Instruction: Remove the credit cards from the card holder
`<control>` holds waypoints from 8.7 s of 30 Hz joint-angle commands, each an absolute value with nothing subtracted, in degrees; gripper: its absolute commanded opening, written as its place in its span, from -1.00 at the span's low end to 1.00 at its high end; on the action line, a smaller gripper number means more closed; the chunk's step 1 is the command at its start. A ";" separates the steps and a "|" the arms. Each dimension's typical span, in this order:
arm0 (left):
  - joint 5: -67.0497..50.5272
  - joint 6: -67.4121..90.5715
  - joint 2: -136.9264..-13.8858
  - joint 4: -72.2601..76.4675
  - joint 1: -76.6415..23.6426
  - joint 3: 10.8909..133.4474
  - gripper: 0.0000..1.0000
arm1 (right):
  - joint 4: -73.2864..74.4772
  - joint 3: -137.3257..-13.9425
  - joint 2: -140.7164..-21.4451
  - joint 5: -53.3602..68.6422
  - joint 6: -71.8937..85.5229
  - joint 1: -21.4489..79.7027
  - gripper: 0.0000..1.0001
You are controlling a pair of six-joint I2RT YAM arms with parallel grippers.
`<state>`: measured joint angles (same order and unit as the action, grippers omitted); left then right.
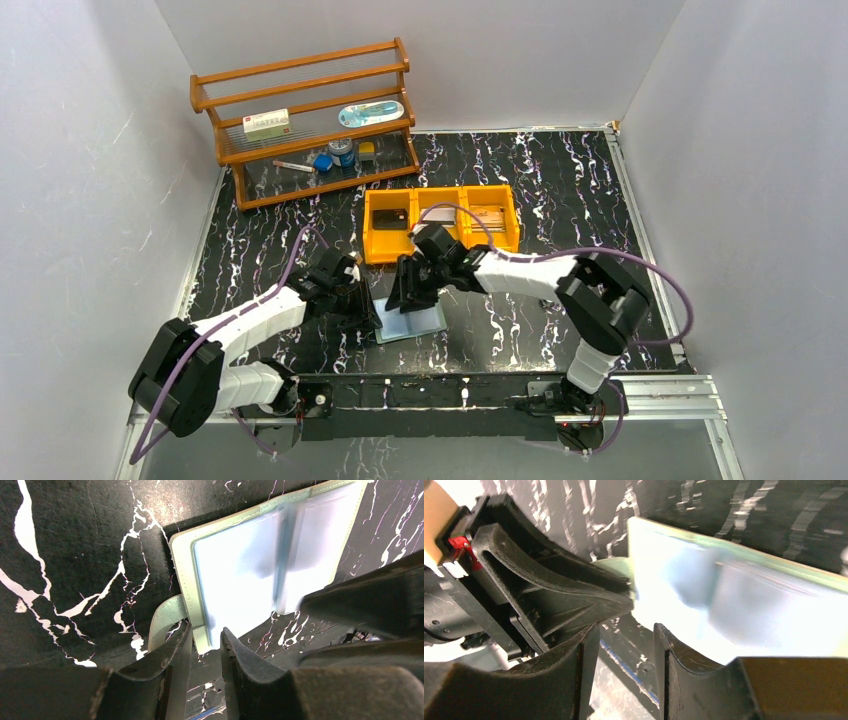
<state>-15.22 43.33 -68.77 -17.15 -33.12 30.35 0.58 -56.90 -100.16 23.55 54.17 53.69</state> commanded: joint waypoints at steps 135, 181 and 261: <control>-15.98 43.57 -76.11 -14.24 -33.93 28.41 -0.68 | -10.92 -43.85 -96.89 35.07 51.38 43.92 -1.00; -22.52 41.88 -70.99 -11.79 -34.46 38.25 -0.08 | -5.64 -39.30 -93.23 31.20 51.04 38.26 -0.87; -7.80 44.15 -66.70 -16.85 -39.20 35.96 -0.14 | -8.24 -42.00 -67.27 5.80 21.97 41.63 -1.00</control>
